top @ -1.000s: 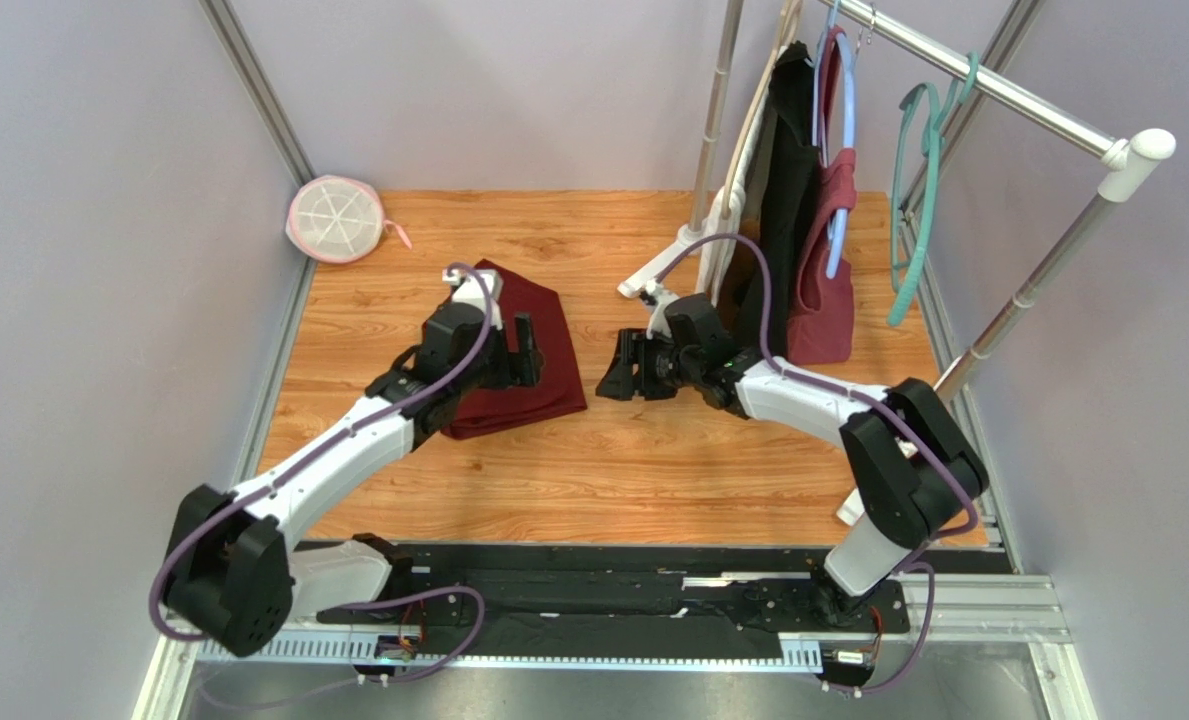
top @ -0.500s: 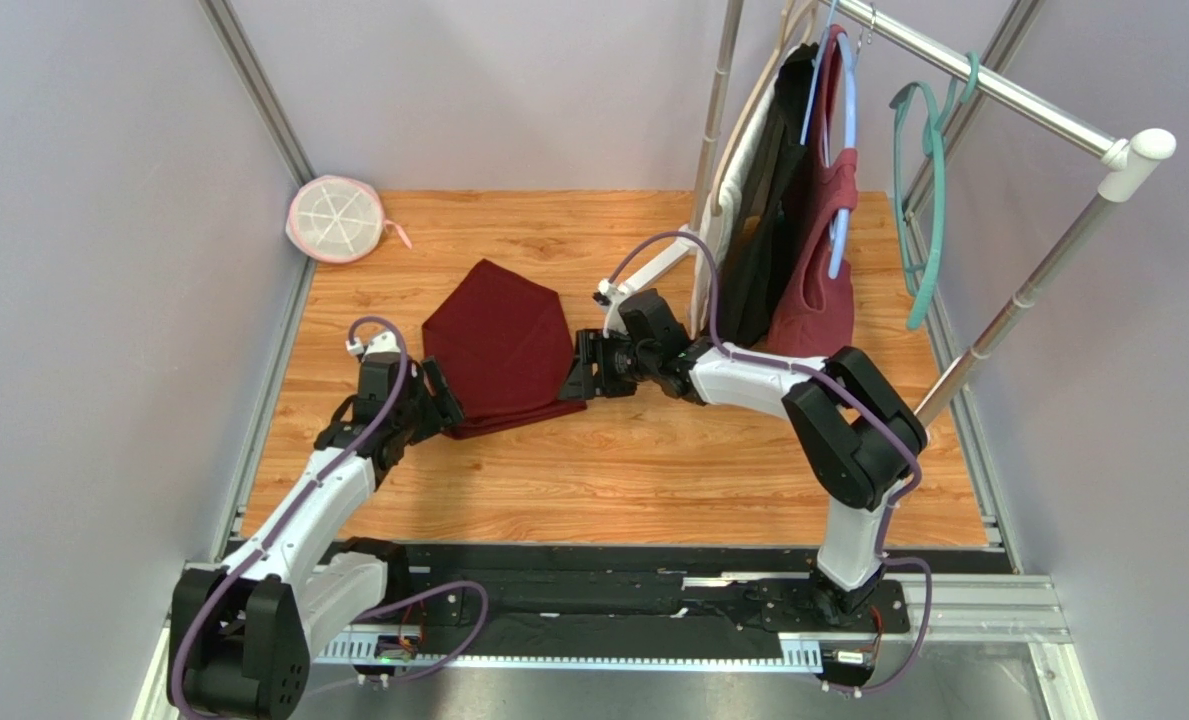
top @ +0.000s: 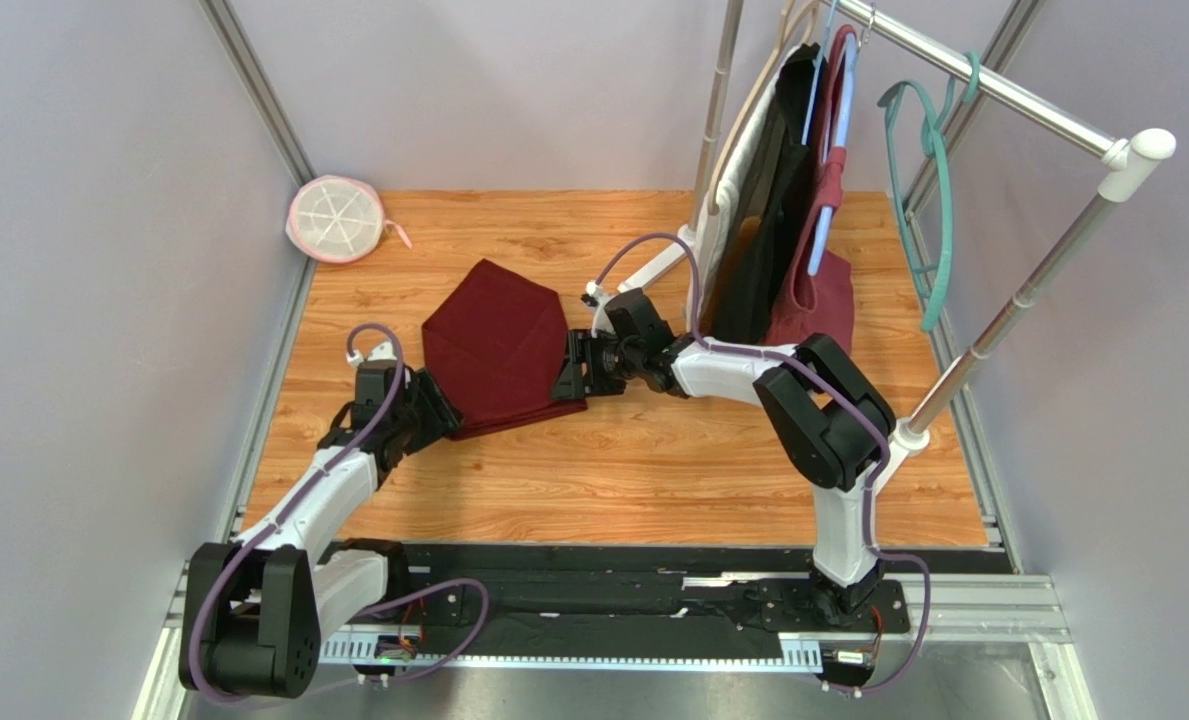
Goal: Fold the napkin, place the utensils inside, and roll it up
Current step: Fold the napkin
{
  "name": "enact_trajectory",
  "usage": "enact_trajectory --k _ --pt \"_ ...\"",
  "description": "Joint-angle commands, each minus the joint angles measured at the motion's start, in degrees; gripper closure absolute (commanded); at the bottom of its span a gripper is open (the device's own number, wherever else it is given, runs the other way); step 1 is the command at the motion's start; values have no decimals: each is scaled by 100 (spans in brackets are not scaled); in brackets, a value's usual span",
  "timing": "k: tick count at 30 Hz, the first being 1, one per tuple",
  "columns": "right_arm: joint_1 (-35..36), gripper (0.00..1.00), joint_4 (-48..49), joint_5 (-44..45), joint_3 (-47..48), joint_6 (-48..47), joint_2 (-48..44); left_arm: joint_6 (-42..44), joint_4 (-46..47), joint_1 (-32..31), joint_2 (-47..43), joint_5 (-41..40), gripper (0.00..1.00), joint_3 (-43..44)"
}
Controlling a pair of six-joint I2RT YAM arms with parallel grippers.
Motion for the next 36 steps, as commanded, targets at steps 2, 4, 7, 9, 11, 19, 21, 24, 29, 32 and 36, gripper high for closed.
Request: enact_trajectory --k 2,4,7,9,11,19,21,24,29,32,36 --pt "73 43 154 -115 311 71 170 -76 306 78 138 205 42 29" --pt "90 44 154 -115 338 79 188 -58 306 78 182 248 43 38" --pt "99 48 154 -150 381 88 249 -49 323 87 243 275 43 46" --pt "117 52 154 -194 399 114 293 -49 341 96 278 293 44 55" --pt "134 58 154 -246 434 123 311 -40 350 96 323 319 44 73" --pt "169 100 171 -273 373 132 198 -23 350 122 262 328 41 64" --pt "178 100 224 -220 242 132 83 -23 358 140 209 293 39 46" --pt "178 100 285 -54 58 88 -137 -32 332 175 147 249 37 29" --pt "169 100 365 114 -189 36 -444 -40 349 227 129 205 37 2" --pt "169 100 356 210 -268 -26 -532 -49 385 254 112 161 37 -6" --pt "178 100 268 298 -233 -114 -507 -40 446 280 173 178 37 -24"
